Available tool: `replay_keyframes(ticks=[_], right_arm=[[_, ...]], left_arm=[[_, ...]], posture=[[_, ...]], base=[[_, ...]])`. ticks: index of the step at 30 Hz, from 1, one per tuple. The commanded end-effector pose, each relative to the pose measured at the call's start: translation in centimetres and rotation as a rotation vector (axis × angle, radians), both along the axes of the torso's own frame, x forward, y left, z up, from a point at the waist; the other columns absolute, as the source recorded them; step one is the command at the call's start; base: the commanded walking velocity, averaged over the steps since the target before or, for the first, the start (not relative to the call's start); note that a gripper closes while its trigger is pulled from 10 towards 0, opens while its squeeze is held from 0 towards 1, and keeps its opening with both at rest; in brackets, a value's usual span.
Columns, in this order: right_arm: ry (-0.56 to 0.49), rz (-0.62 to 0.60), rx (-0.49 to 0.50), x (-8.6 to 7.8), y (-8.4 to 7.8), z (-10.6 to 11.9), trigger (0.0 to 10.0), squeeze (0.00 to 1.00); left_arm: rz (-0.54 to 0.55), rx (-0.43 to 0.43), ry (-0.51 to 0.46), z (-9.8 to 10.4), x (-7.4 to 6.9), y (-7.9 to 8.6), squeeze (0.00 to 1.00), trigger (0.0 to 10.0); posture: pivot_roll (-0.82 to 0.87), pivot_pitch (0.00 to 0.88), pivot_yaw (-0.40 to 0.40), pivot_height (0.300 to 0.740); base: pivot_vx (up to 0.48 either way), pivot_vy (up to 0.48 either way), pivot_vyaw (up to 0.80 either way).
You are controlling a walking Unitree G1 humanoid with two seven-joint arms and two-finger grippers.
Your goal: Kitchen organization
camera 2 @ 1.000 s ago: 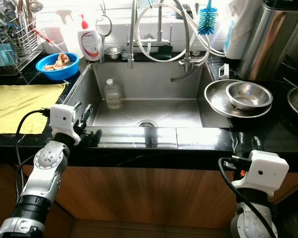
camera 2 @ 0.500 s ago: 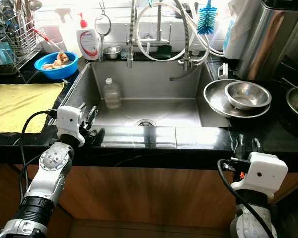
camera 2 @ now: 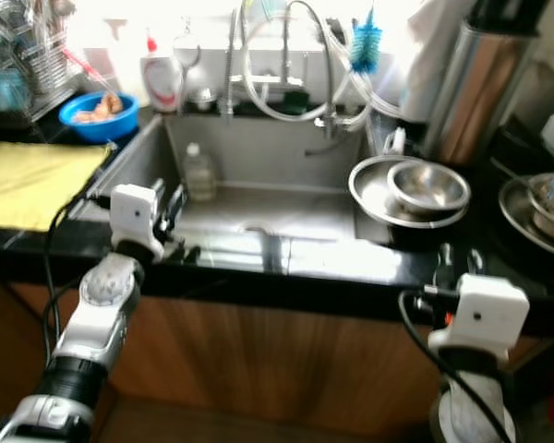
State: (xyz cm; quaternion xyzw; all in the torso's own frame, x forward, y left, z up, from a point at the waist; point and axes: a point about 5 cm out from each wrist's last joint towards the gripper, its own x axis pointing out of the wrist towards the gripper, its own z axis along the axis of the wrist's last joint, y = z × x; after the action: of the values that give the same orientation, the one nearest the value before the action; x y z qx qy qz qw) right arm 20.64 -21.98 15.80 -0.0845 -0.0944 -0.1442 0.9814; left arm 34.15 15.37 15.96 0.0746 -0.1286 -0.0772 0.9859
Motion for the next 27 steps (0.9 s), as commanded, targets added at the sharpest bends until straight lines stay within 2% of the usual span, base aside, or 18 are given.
replay_keyframes(ticks=[1,7,16,27], right_arm=[[0.012,-0.01,0.01,-0.14,-0.23,-0.07,10.0,0.0],[0.029,0.008,-0.024,0.01,-0.13,-0.02,10.0,0.0],[0.025,0.03,0.015,0.15,0.12,0.0,10.0,0.0],[0.039,0.048,0.014,0.18,0.33,-0.06,10.0,0.0]], left_arm=[[0.003,0.003,0.002,0.15,0.24,0.04,0.0,10.0],[-0.003,-0.003,0.004,0.15,0.31,-0.11,0.0,10.0],[-0.014,0.002,0.015,0.01,0.37,-0.26,0.0,10.0],[-0.016,0.005,0.021,-0.05,0.51,-0.29,0.0,10.0]], posture=[[-0.07,0.0,0.037,0.74],[-0.07,0.0,0.032,0.74],[-0.07,0.0,0.029,0.74],[-0.08,0.0,0.029,0.74]], base=[[0.0,0.0,0.0],[0.0,0.0,0.0],[0.0,0.0,0.0],[0.306,0.0,0.0]])
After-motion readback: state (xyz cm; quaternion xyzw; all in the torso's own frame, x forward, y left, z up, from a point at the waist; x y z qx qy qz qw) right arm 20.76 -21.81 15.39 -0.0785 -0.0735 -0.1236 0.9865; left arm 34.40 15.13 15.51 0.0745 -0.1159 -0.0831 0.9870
